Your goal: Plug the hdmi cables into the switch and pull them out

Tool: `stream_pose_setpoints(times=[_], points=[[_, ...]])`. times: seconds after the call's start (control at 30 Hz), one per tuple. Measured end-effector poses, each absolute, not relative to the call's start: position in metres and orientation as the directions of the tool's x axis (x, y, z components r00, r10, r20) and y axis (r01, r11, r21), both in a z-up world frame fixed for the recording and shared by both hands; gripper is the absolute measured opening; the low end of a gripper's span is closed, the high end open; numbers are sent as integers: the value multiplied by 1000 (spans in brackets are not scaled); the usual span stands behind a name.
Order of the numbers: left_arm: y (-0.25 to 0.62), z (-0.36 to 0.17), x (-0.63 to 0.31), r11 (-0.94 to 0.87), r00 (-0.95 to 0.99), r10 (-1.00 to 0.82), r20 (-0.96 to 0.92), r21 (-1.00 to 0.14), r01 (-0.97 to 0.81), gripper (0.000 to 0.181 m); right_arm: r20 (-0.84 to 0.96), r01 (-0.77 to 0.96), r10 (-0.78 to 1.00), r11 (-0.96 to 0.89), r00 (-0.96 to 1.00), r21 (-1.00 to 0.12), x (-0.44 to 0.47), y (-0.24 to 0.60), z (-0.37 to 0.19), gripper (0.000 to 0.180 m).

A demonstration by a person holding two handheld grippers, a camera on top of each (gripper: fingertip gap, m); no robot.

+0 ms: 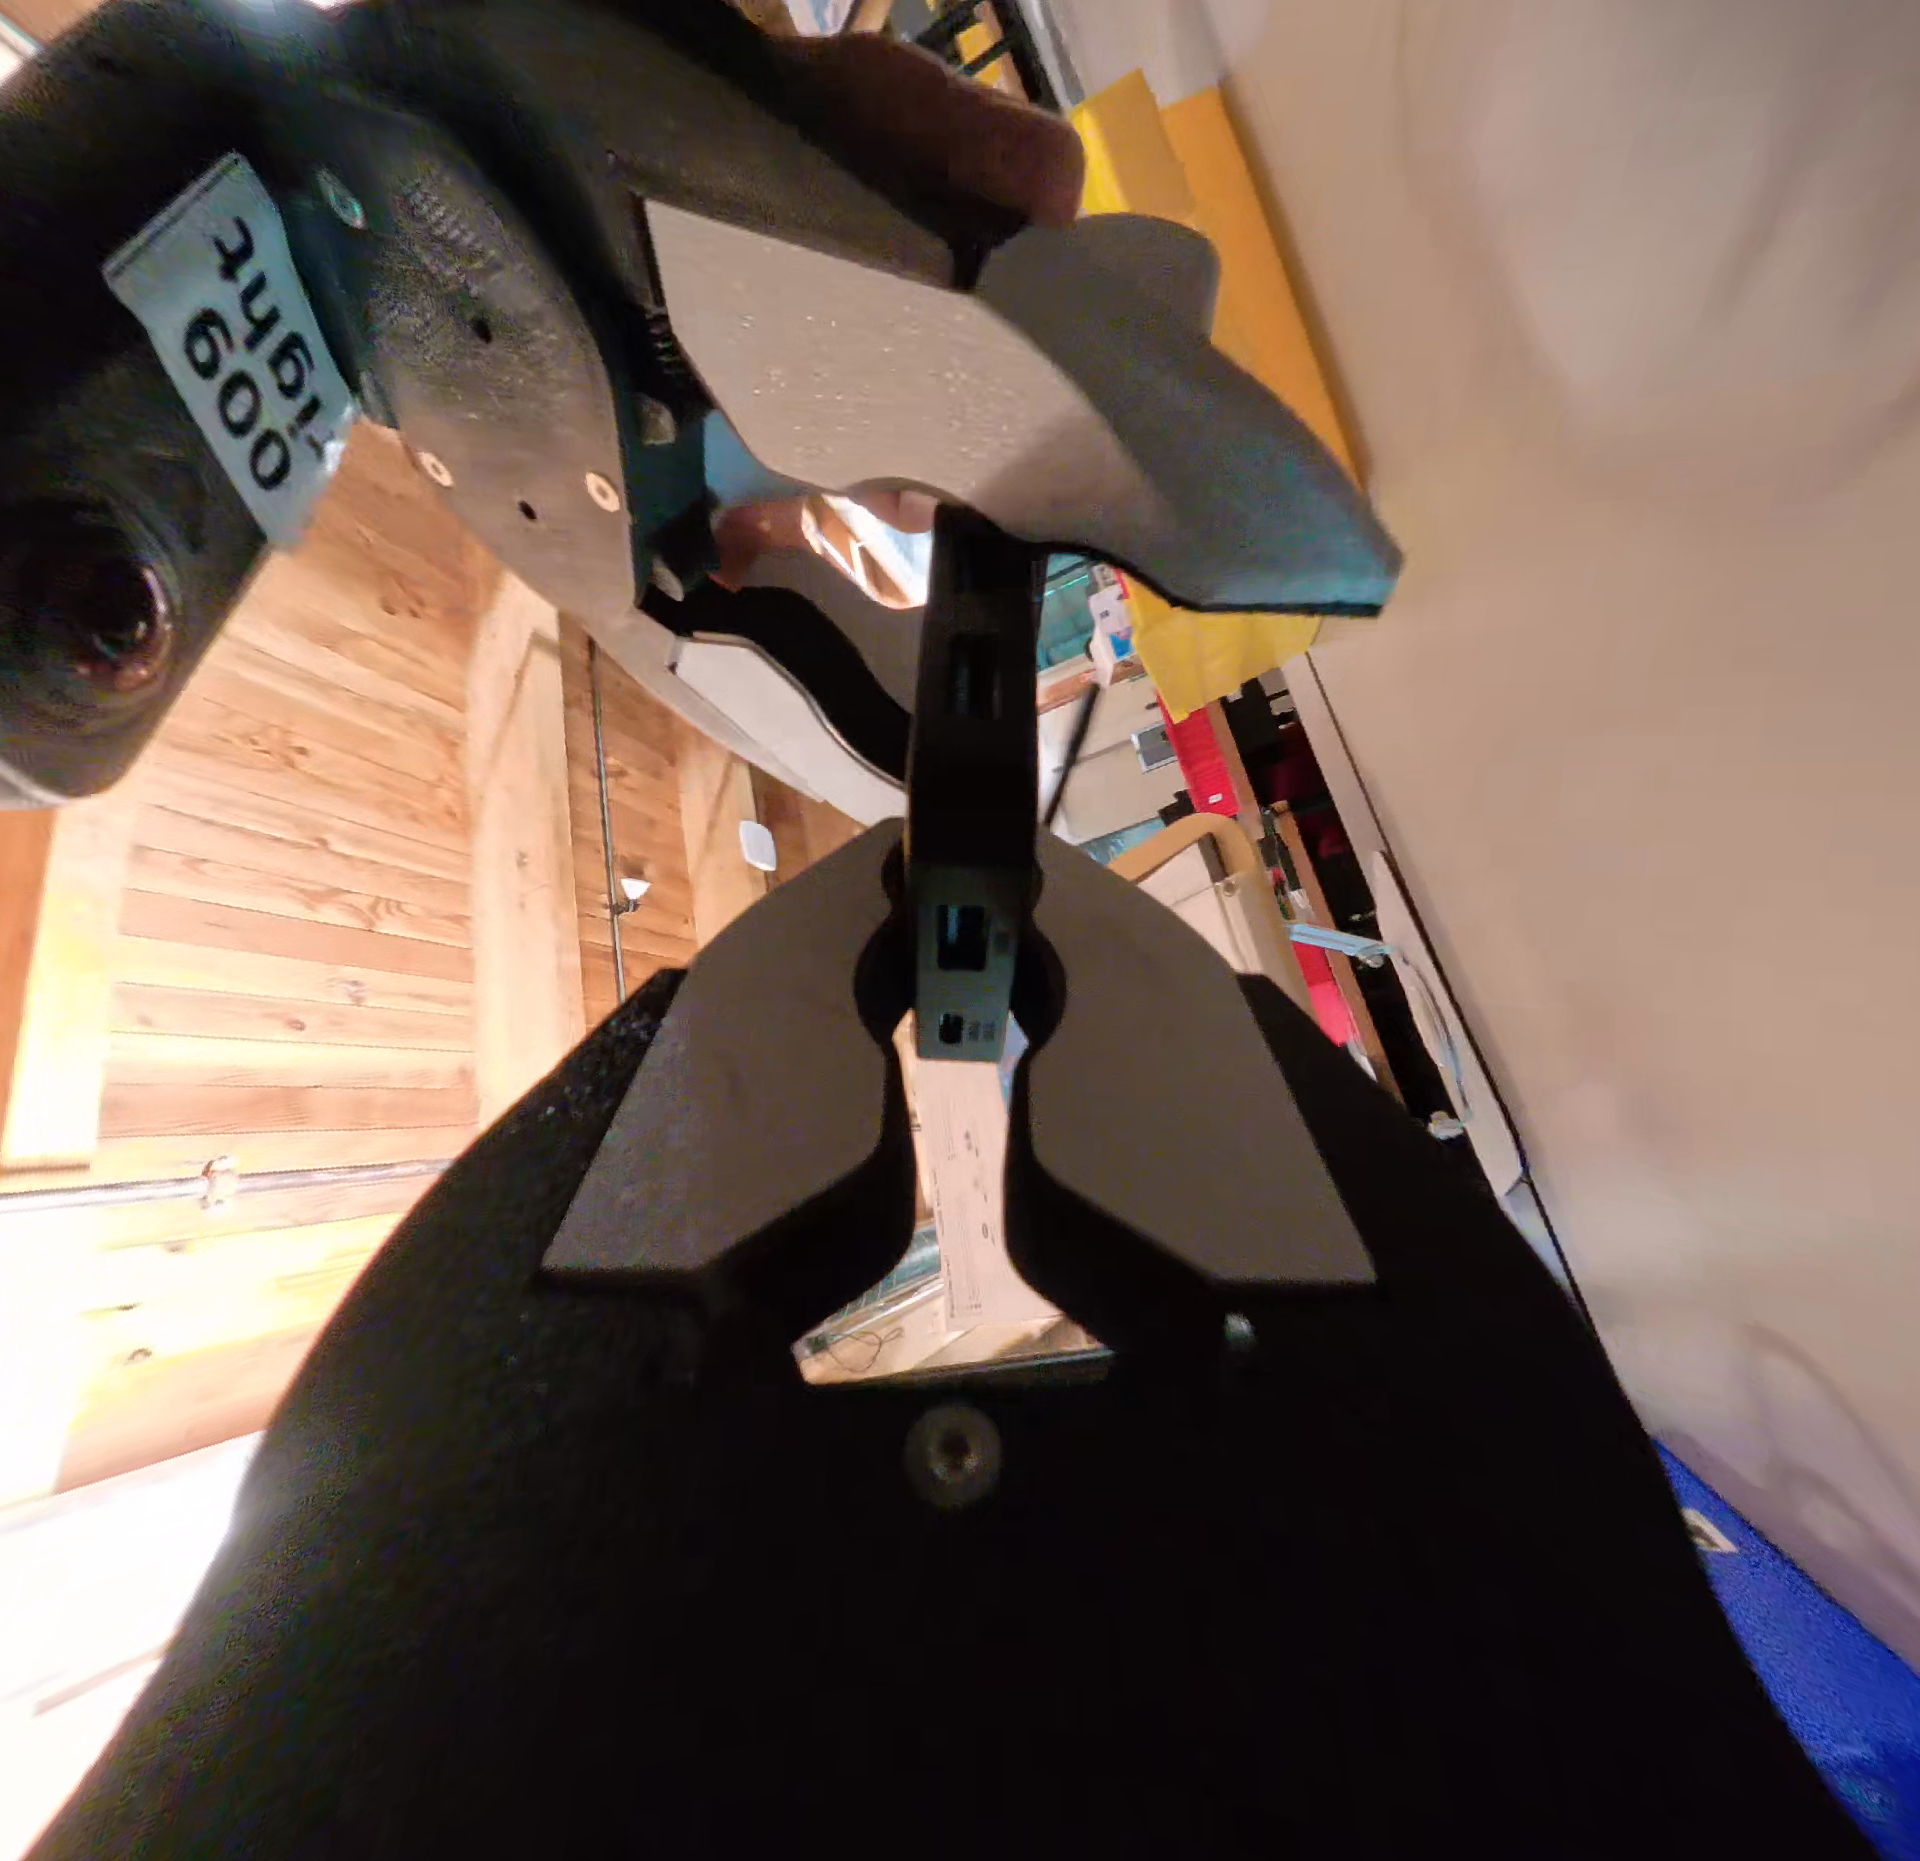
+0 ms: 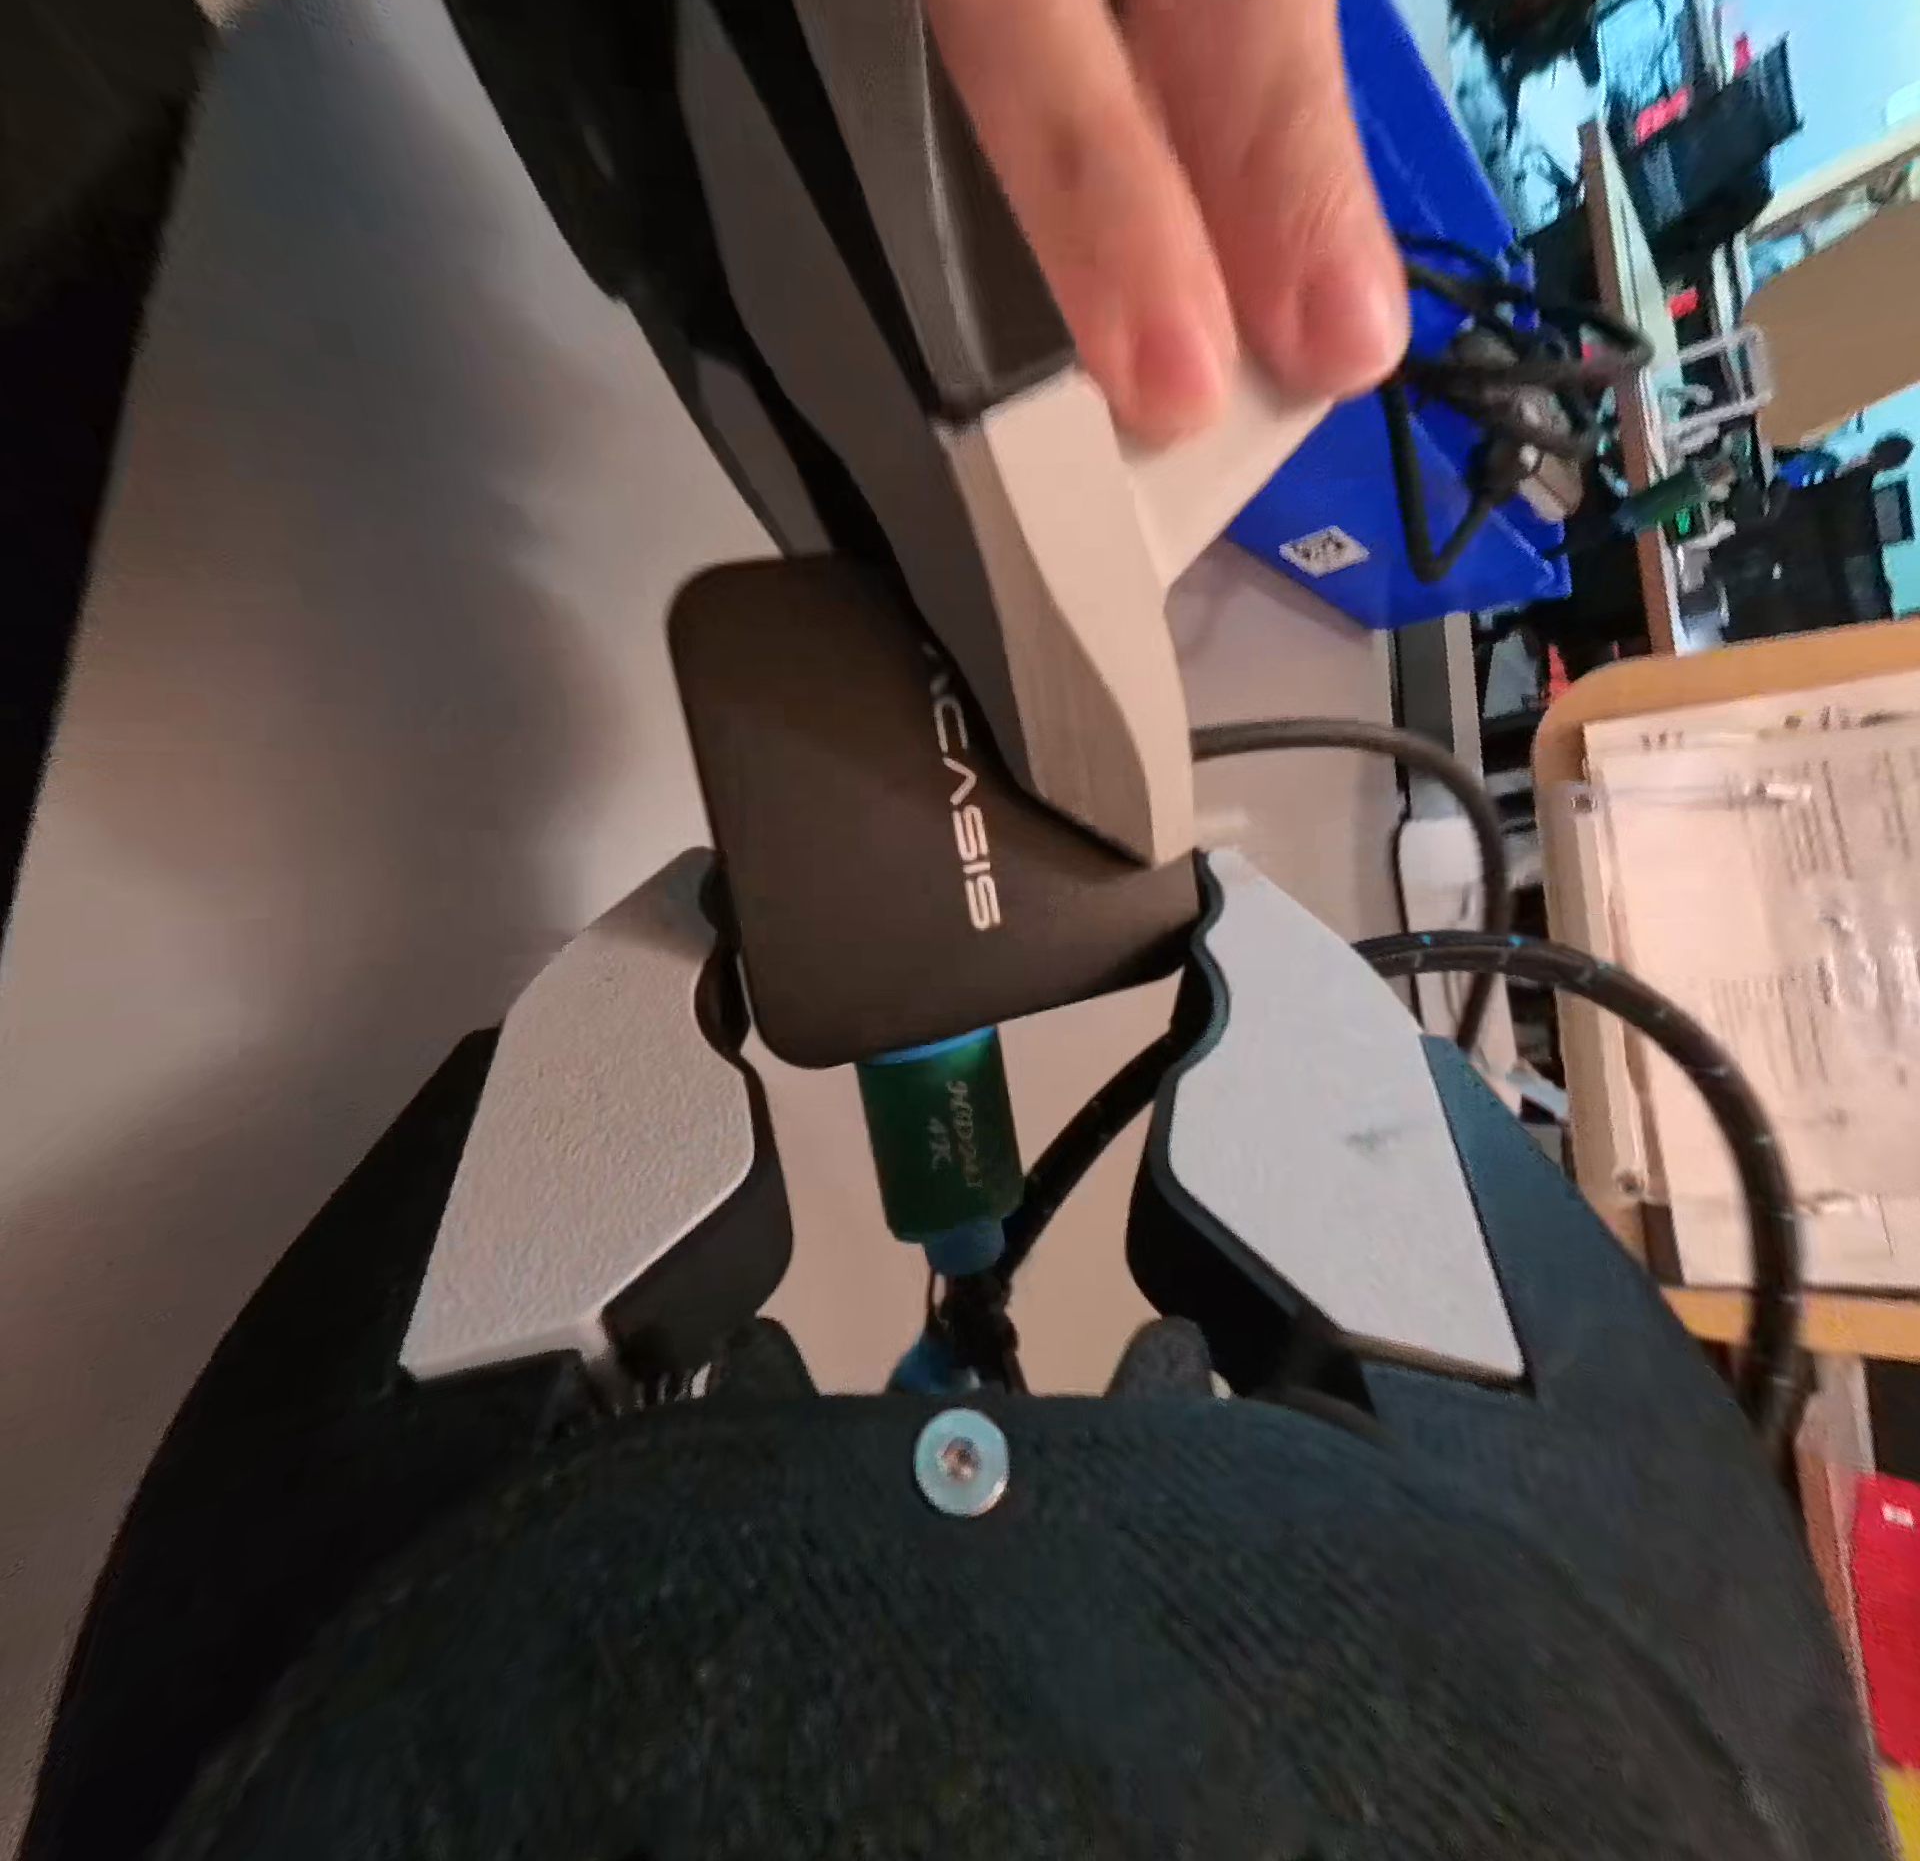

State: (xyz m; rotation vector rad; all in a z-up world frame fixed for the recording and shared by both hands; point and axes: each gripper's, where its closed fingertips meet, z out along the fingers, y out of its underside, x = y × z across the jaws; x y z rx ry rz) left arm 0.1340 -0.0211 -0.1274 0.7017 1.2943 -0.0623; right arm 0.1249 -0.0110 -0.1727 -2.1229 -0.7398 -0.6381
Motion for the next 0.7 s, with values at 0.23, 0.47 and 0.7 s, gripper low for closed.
stream_pose_setpoints(times=[0.23, 0.47, 0.7], points=[[-13, -125, 146, 854, 213, 231, -949, 303, 423, 20, 706, 697, 245, -542, 665, -469, 142, -6, -172, 82], [4, -127, 149, 668, -455, -541, -708, -690, 279, 73, 883, 637, 81, -723, 462, -267, 192, -24, -143, 80], [-10, -141, 142, 690, -533, -503, -680, -688, 227, 84, 898, 640, 199, -760, 394, -112, 176, -18, -147, 80]])
